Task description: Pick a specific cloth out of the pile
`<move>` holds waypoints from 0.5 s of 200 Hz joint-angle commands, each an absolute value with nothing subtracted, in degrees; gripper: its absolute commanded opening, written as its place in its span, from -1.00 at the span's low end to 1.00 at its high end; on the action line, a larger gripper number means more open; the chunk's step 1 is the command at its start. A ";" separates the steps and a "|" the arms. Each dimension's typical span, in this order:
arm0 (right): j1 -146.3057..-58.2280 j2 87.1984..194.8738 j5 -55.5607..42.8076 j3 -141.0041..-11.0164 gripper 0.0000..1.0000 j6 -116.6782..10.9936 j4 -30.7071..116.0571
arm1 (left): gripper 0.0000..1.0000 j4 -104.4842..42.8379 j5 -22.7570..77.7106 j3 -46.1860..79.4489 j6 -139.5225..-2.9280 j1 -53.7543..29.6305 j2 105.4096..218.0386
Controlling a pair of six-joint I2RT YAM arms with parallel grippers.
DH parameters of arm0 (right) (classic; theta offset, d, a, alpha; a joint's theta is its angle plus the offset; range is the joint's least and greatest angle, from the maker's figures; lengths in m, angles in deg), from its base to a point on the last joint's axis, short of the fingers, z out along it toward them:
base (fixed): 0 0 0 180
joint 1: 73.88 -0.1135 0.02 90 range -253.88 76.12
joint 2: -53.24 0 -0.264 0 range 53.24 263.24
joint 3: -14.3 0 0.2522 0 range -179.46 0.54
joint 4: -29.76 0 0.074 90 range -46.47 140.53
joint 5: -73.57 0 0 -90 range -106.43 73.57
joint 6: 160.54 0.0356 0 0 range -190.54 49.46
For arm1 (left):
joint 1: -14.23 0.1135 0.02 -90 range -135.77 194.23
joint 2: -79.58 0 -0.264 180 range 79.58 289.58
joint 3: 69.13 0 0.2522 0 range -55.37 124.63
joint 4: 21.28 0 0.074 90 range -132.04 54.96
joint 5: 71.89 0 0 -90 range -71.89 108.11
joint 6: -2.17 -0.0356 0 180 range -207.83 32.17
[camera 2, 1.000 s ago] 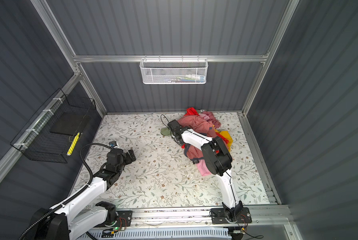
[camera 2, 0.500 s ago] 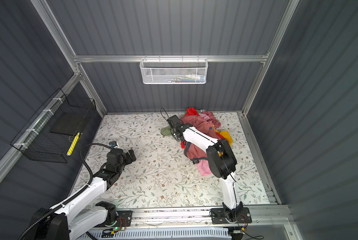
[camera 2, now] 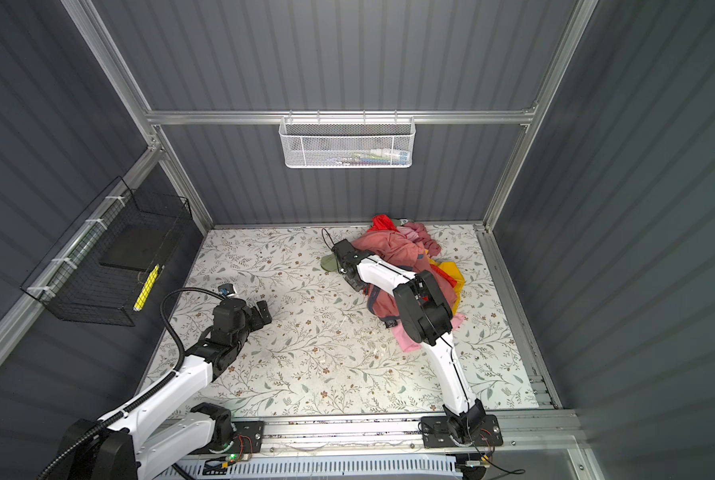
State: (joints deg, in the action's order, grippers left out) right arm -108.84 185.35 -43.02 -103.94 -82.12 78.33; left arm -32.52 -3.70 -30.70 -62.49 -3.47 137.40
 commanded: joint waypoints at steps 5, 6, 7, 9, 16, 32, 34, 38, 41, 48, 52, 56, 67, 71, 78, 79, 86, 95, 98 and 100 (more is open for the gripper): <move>-107.87 187.81 -43.65 -105.89 -0.76 -81.86 81.03 | 1.00 -33.10 -3.01 -30.85 -61.71 -3.61 136.44; -107.88 187.85 -43.62 -105.89 -0.78 -81.92 81.04 | 1.00 -33.10 -3.04 -30.85 -61.72 -3.61 136.35; -107.89 187.87 -43.65 -105.89 -0.79 -81.90 81.05 | 1.00 -33.06 -3.06 -30.85 -61.72 -3.61 136.36; -107.90 187.88 -43.60 -105.89 -0.82 -81.99 81.01 | 1.00 -33.03 -3.14 -30.80 -61.73 -3.59 136.36; -107.90 187.87 -43.48 -105.89 -0.92 -82.02 80.97 | 1.00 -33.16 -3.10 -30.89 -61.73 -3.60 136.27; -107.85 187.72 -43.78 -105.72 -1.00 -82.14 81.03 | 1.00 -33.35 -3.20 -30.86 -61.67 -3.61 135.93; -107.89 187.69 -43.79 -105.72 -1.00 -82.14 81.03 | 1.00 -33.32 -3.26 -30.78 -61.69 -3.61 135.92; -107.80 187.47 -43.98 -105.72 -1.00 -82.13 81.26 | 1.00 -33.41 -3.29 -30.84 -61.76 -3.61 135.85; -107.79 187.35 -44.01 -105.65 -1.00 -82.08 81.38 | 1.00 -33.45 -3.26 -30.84 -61.81 -3.60 135.83; -107.82 186.59 -43.85 -105.34 -1.00 -81.64 81.47 | 1.00 -33.45 -3.37 -30.93 -61.85 -3.61 135.70; -107.86 185.95 -43.73 -104.94 -1.00 -81.49 81.42 | 1.00 -33.46 -3.39 -30.98 -61.85 -3.61 135.72; -107.87 185.09 -43.43 -104.51 -1.00 -81.11 81.30 | 1.00 -33.46 -3.35 -30.96 -61.97 -3.61 135.68; -108.10 181.91 -42.52 -103.11 -1.00 -79.95 80.70 | 1.00 -33.53 -3.37 -30.97 -61.97 -3.61 135.81; -108.21 180.57 -42.16 -102.47 -1.00 -79.52 80.25 | 1.00 -33.43 -3.33 -30.94 -61.99 -3.60 135.90; -108.41 178.23 -41.39 -100.86 -1.00 -78.82 79.46 | 1.00 -33.32 -3.13 -30.90 -61.99 -3.57 136.04; -108.46 177.87 -41.26 -100.65 -1.00 -78.72 79.29 | 1.00 -33.30 -3.06 -30.87 -61.99 -3.59 136.11; -108.74 175.48 -40.49 -99.23 -1.00 -78.00 78.43 | 1.00 -33.08 -2.70 -30.85 -62.08 -3.61 136.38; -109.03 172.89 -39.33 -97.71 -1.00 -76.91 77.68 | 1.00 -32.80 -2.44 -30.85 -62.22 -3.62 136.68; -109.07 171.79 -39.01 -97.26 -1.00 -76.48 77.51 | 1.00 -32.72 -2.30 -30.78 -62.25 -3.61 136.83; -109.11 171.20 -38.71 -96.92 -1.00 -76.22 77.47 | 1.00 -32.75 -2.16 -30.77 -62.25 -3.68 136.92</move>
